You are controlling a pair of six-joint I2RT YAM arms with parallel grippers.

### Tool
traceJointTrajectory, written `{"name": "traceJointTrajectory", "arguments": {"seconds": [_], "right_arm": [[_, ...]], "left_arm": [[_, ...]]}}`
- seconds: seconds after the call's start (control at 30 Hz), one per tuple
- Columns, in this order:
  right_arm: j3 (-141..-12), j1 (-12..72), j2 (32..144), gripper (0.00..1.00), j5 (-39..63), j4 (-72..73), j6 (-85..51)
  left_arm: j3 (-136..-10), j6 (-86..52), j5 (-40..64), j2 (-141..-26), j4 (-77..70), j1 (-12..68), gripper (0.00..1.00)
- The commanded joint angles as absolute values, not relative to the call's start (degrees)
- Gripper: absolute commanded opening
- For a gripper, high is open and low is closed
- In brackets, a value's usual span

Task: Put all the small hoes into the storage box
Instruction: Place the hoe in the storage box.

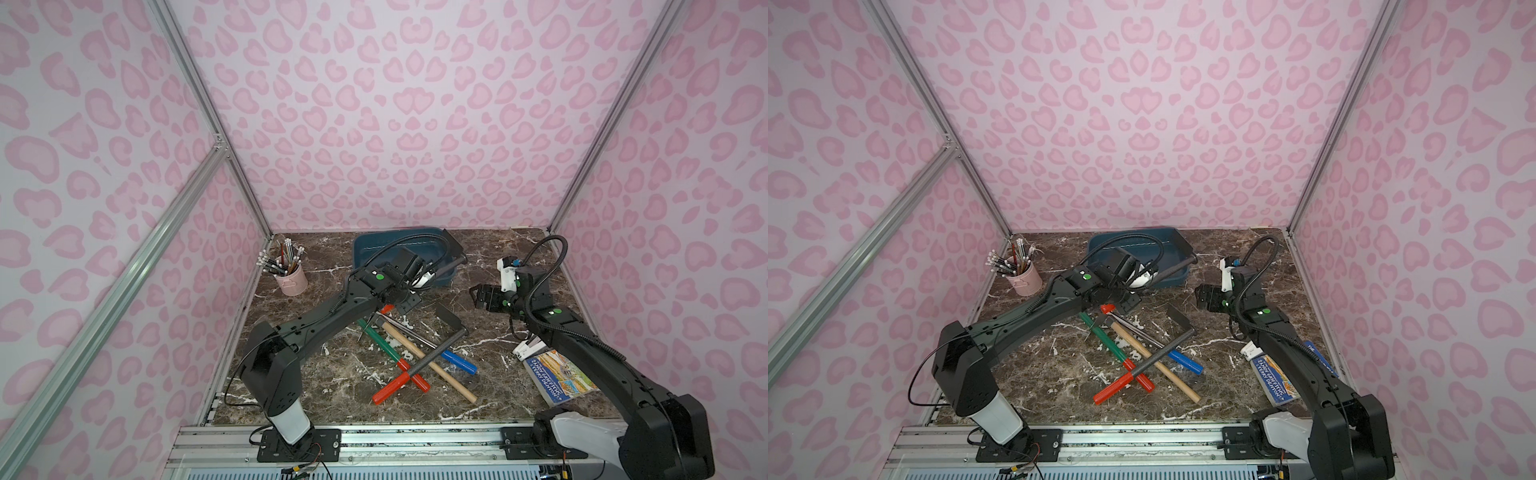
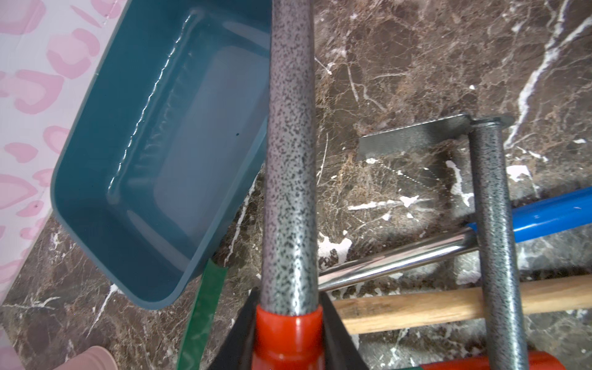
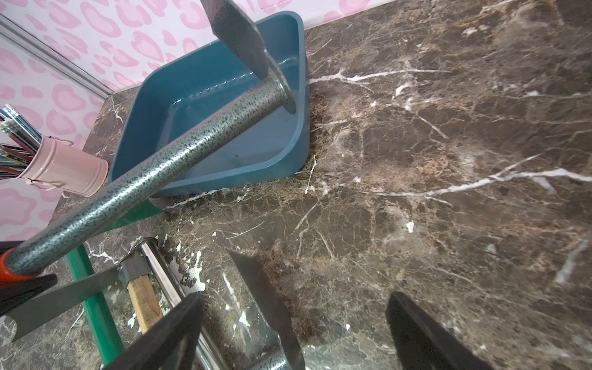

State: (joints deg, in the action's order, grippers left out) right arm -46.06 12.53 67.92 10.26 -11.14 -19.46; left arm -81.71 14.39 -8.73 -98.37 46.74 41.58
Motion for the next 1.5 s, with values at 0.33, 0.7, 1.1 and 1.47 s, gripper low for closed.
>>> {"name": "traceJointTrajectory", "arguments": {"seconds": [0.33,0.7,1.1,1.47], "right_arm": [[-46.67,12.66,67.94,0.94,10.73,-9.59,-19.41],[-45.95,12.58,67.90,0.94,10.63,-9.49,-19.27],[-45.72,12.65,67.51,0.93,16.45,-9.12,-18.74],[-45.36,12.65,66.93,0.93,16.57,-9.50,-18.28]], "left_arm": [[-84.62,17.96,-8.35,-102.94,41.57,38.17,0.04],[-85.50,18.54,-8.19,-106.03,41.47,36.58,0.04],[-88.84,18.43,-4.45,-109.42,42.80,37.48,0.04],[-91.96,17.34,-2.23,-112.51,43.80,40.39,0.04]]}}
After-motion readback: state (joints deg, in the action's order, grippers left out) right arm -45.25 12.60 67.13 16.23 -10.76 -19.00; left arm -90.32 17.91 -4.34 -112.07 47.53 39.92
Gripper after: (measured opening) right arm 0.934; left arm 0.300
